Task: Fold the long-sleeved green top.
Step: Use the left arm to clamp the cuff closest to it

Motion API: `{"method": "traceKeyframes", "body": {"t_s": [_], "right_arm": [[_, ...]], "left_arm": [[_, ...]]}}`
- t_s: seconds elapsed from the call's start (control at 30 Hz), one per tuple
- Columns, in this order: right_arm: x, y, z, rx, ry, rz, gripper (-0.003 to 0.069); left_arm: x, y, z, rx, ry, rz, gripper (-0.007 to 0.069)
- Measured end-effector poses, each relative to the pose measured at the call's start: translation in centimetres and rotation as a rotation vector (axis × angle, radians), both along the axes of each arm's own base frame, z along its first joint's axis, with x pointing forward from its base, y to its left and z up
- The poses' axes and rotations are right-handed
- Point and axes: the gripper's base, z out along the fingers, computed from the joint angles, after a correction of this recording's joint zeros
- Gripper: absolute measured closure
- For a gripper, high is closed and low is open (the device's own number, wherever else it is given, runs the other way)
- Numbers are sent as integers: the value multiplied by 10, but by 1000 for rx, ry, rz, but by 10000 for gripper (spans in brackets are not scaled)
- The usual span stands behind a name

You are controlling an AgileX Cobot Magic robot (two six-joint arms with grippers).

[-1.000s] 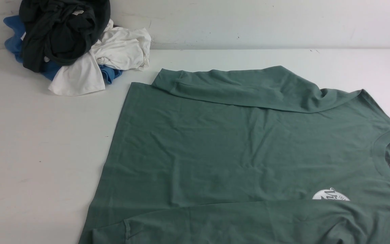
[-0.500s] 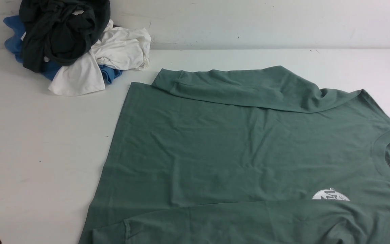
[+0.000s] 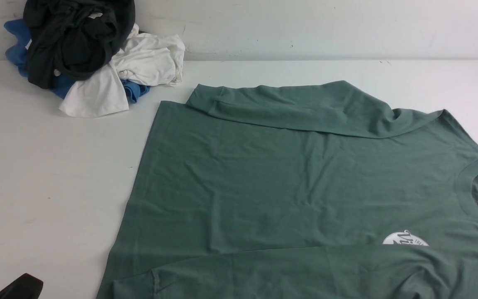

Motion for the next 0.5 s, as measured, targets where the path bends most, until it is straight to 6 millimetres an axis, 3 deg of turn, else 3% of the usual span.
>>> {"method": "traceKeyframes", "body": {"t_s": [0.13,0.27,0.33,0.4,0.5], "right_arm": [[0,0,0,-55,-2,9,673],[0,0,-1,-148,-7,25,673],[-1,1,1,-271,-19,52,673],[-2,2,7,-369,-39,75,673],[-4,1,40,-588,-141,77,673]], "left_arm": [[-1,-1,3,112,-32,-23,631],[-6,-4,32,335,-160,-68,631],[-14,-7,62,522,-279,-99,631],[-15,-9,77,622,-298,-140,631],[-6,-13,103,799,-215,-261,631]]}}
